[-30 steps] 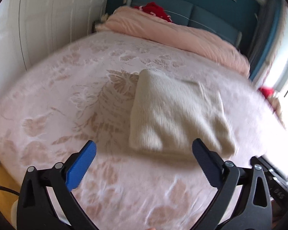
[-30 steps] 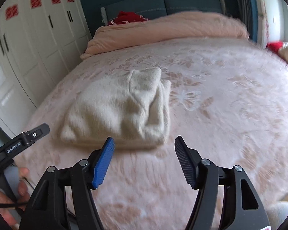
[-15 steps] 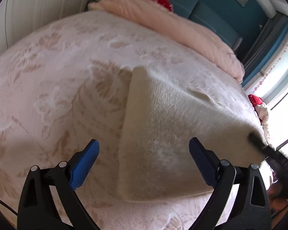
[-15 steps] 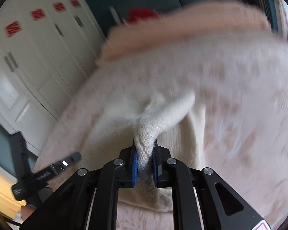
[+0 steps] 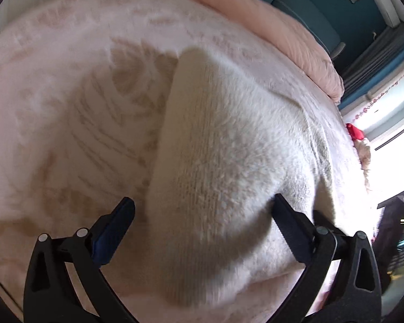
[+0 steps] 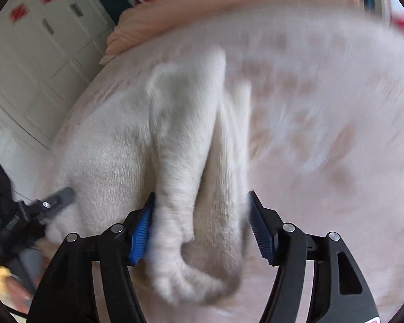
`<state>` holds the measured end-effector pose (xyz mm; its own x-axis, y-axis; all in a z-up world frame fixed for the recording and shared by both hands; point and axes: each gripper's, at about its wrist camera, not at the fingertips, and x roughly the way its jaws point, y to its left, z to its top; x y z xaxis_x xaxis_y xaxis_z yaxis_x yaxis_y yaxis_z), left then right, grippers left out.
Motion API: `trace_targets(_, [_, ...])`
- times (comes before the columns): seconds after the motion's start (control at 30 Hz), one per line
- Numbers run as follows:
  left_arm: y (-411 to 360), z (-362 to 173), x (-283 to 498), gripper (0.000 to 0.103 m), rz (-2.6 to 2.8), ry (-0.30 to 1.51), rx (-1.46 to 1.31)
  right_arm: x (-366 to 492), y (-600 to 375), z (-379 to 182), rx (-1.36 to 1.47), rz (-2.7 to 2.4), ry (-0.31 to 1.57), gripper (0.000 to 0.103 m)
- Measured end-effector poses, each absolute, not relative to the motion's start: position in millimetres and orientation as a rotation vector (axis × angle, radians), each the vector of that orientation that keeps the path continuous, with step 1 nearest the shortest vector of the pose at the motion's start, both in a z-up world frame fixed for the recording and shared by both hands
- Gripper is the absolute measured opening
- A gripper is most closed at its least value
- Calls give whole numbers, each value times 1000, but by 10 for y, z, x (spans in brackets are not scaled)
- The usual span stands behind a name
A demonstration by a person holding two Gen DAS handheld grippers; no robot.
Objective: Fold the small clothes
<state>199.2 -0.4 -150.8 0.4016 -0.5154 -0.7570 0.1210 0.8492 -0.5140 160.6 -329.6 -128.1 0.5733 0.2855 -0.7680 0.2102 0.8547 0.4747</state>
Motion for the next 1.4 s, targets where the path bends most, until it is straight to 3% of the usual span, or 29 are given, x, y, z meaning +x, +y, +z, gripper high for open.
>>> trace_targets(0.03, [-17,-1549,2029,98,-434,1100,-433,1661,-3334,-1291,614,69,977,58])
trace_targets(0.07, [-36,-1535,2059,81,-447,1088,-444,1703,-3345,-1214,620,84,967,41])
trace_targets(0.1, [-68,-1487,2069,74,-469,1078,-450,1713,-3337,-1093,600,87,945,34])
trace_targets(0.17, [-89,-1264,2097,52,-471,1041,-438,1664,-3304,-675,557,127,835,30])
trace_targets(0.23, [-62,-937,2054,49,-521,950,-438,1588,-3243,-289,501,144,736,29])
trace_targets(0.3, [3,-583,1980,49,-553,834,-423,1508,-3163,-25,432,167,659,29])
trace_targets(0.4, [18,-479,1948,53,-559,799,-356,1552,-3130,-299,377,161,710,34])
trace_targets(0.5, [-49,-989,2003,59,-493,936,-265,1692,-3241,-1247,462,115,998,37])
trace_targets(0.53, [-70,-1293,1996,62,-436,1041,-231,1543,-3300,-1280,543,133,931,40])
trace_targets(0.63, [100,-1375,1789,70,-442,977,-295,1359,-3290,-979,511,74,866,40])
trace_targets(0.77, [140,-1306,1700,70,-414,963,-275,1245,-3029,-490,365,67,746,40])
trace_targets(0.83, [103,-1273,1669,69,-392,963,-253,1302,-2890,-512,287,76,766,40])
trace_targets(0.93, [8,-1214,1617,69,-356,952,-190,1491,-2794,-1026,161,-9,922,32])
trace_targets(1.07, [-62,-1071,1508,70,-315,924,-94,1194,-2778,-753,223,-20,840,31])
trace_targets(1.17, [-140,-947,1323,81,-265,865,17,886,-2706,-612,197,-74,782,35])
trace_targets(1.27, [-211,-823,1080,89,-236,772,106,588,-2686,-618,183,-153,760,49])
trace_targets(1.4, [-232,-780,826,92,-222,721,144,290,-2676,-704,224,-224,767,49])
